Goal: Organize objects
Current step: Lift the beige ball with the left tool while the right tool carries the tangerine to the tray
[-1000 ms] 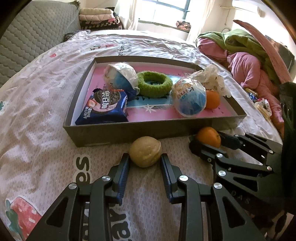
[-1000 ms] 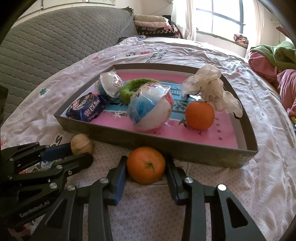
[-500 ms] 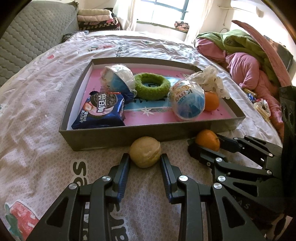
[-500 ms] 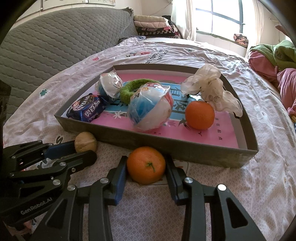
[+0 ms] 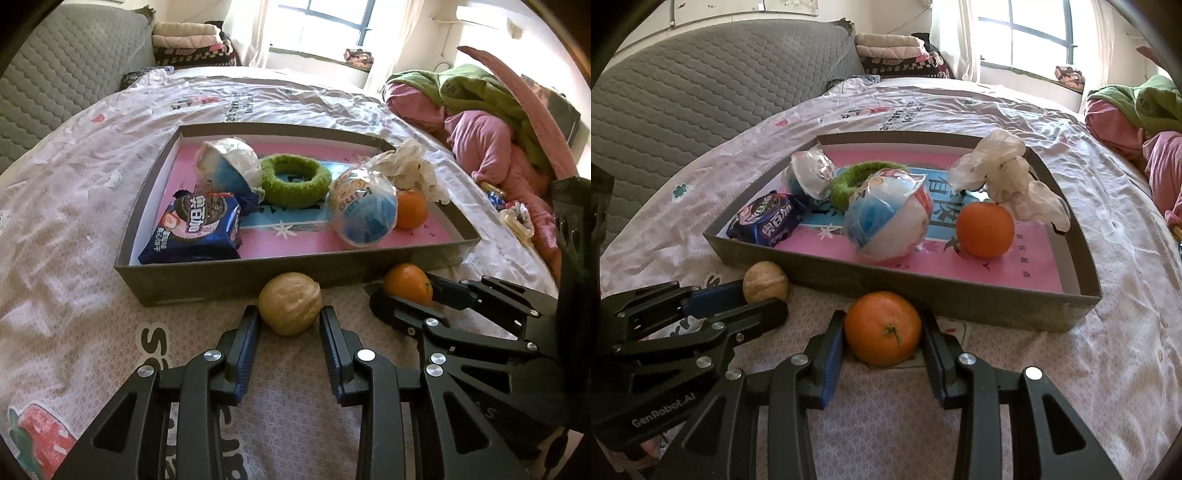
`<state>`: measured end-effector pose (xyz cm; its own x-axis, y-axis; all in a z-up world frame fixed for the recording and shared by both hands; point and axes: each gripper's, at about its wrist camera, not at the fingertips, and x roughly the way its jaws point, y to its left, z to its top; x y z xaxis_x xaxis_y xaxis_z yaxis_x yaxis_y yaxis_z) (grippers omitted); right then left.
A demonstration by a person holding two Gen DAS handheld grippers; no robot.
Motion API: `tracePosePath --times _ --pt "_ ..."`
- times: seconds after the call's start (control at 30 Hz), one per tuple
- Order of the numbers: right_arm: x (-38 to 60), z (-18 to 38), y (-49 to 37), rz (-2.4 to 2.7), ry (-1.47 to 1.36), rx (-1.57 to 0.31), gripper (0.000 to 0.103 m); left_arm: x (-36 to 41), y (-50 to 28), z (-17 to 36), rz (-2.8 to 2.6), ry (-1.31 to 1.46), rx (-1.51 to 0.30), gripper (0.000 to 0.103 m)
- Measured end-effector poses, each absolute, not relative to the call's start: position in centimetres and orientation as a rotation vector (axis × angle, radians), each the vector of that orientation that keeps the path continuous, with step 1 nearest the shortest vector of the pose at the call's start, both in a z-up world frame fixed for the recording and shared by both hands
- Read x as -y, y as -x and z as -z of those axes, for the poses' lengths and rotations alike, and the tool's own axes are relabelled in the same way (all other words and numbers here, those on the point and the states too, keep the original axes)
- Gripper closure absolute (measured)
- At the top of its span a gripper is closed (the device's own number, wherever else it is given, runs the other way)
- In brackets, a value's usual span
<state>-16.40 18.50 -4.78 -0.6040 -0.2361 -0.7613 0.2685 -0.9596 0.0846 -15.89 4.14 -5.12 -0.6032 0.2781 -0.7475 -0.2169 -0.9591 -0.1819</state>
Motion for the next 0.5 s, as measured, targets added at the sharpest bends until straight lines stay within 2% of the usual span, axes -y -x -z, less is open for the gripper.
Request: tracePosePath --times 0.5 --pt "-19.5 3.3 15.8 2.618 -1.163 -0.028 0.064 -4.0 15.4 3.7 -2.607 1.165 0.11 0.069"
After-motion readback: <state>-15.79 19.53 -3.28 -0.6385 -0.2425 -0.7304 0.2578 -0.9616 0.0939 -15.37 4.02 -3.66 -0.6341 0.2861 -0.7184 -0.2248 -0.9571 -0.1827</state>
